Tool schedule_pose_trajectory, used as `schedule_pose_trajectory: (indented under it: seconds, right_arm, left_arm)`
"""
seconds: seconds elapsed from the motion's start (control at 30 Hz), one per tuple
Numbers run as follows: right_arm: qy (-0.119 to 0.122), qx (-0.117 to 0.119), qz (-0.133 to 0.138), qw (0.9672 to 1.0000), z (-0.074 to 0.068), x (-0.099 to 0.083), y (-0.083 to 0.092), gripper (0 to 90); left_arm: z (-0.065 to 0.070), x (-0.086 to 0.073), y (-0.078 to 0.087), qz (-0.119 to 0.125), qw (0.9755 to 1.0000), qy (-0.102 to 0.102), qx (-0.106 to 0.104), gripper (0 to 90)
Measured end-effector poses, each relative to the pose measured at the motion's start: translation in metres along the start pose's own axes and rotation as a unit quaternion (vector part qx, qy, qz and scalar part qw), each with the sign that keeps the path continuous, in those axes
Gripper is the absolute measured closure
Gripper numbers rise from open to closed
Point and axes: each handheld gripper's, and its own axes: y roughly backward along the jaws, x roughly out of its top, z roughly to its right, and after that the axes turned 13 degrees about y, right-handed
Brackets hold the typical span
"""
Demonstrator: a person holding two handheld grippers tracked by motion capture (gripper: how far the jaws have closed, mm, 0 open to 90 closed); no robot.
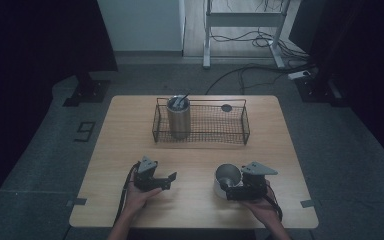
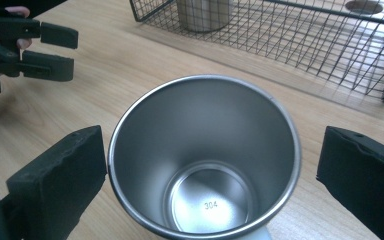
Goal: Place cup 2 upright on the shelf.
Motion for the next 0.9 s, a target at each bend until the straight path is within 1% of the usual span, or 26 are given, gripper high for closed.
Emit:
schedule_pose_trajectory:
  seconds: [0.17, 0.3, 0.53, 0.63, 0.67, 0.73, 0.77, 0.9]
  right_arm:
    - [0.01, 0.005, -0.01, 0.9999, -0.003, 0.0, -0.004, 0.0]
    - [0.018, 0.003, -0.017, 0.9997, -0.005, 0.001, -0.008, 0.0]
    - [0.028, 0.004, -0.031, 0.9991, -0.007, -0.002, -0.016, 0.0]
    - [0.033, -0.001, -0.039, 0.9987, -0.007, -0.004, -0.019, 0.0]
    - [0.034, -0.002, -0.041, 0.9986, -0.007, -0.004, -0.02, 0.9]
    - [0.036, -0.004, -0.042, 0.9985, -0.008, -0.006, -0.021, 5.8]
    - [0.04, -0.006, -0.041, 0.9983, -0.008, -0.006, -0.022, 6.1]
    - [0.046, -0.003, -0.04, 0.9981, -0.007, -0.007, -0.022, 6.4]
  left_arm:
    - [0.0, 0.0, -0.001, -0.002, 1.0, 0.0, -0.001, 8.2]
    - [0.0, -0.001, -0.001, -0.005, 0.9998, 0.007, -0.016, 8.1]
    - [0.0, -0.001, -0.002, -0.005, 0.9998, 0.005, -0.017, 8.1]
    - [-0.001, -0.001, -0.002, -0.005, 0.9998, 0.005, -0.017, 8.2]
    - [-0.001, -0.001, -0.002, -0.005, 0.9998, 0.005, -0.017, 8.2]
    - [-0.001, -0.001, -0.002, -0.006, 0.9998, 0.005, -0.017, 8.2]
    - [-0.001, -0.001, -0.002, -0.006, 0.9998, 0.005, -0.017, 8.2]
    - [-0.002, -0.001, -0.002, -0.006, 0.9998, 0.006, -0.016, 8.2]
